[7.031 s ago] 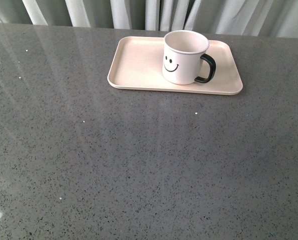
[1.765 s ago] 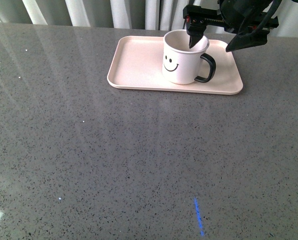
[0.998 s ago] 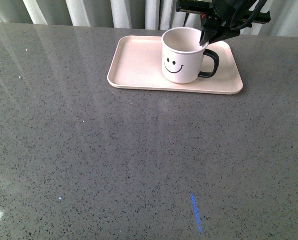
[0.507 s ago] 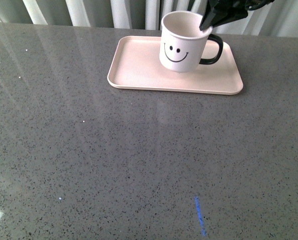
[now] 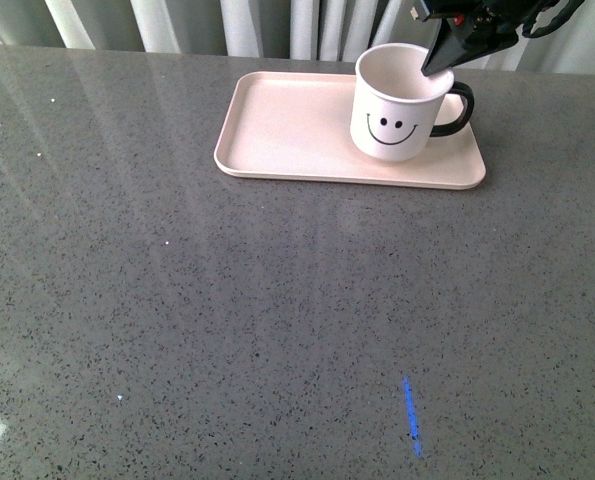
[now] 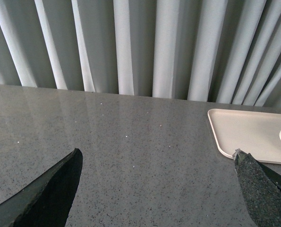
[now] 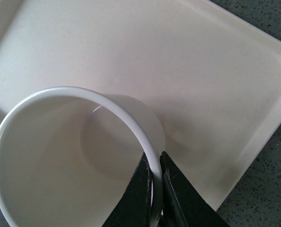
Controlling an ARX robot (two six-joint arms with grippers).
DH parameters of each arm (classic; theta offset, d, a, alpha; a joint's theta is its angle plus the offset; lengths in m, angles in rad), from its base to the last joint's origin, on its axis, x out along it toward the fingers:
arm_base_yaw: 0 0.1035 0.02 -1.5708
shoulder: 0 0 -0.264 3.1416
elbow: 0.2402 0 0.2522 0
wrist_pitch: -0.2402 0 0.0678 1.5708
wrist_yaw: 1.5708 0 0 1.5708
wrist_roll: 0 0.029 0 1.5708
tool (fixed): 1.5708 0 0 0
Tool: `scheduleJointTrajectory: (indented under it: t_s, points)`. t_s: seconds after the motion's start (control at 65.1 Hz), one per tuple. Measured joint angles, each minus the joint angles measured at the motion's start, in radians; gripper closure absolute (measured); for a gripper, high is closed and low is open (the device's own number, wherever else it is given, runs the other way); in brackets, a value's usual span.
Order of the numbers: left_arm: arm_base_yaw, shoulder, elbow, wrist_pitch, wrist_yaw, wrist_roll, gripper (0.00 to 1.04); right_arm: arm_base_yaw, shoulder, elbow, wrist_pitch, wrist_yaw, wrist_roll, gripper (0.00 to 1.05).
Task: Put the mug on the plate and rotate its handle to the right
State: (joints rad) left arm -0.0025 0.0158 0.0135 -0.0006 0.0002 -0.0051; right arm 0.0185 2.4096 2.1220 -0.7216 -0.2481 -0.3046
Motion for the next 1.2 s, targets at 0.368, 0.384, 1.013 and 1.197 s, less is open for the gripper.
scheduleJointTrajectory:
  t_s: [0.368, 0.384, 1.013, 1.197]
  points:
    - [0.000, 0.000, 0.000, 0.000, 0.000, 0.000, 0.09, 0.028, 0.024, 0.052, -0.017, -0.026, -0.010, 1.03]
    - [0.000, 0.000, 0.000, 0.000, 0.000, 0.000, 0.09, 0.029, 0.025, 0.052, -0.017, -0.026, -0.013, 1.03]
    - [0.000, 0.000, 0.000, 0.000, 0.000, 0.000, 0.09, 0.035, 0.066, 0.080, -0.050, -0.006, -0.056, 1.01]
    - [0.000, 0.000, 0.000, 0.000, 0.000, 0.000, 0.09, 0.035, 0.066, 0.092, -0.055, -0.007, -0.056, 0.64]
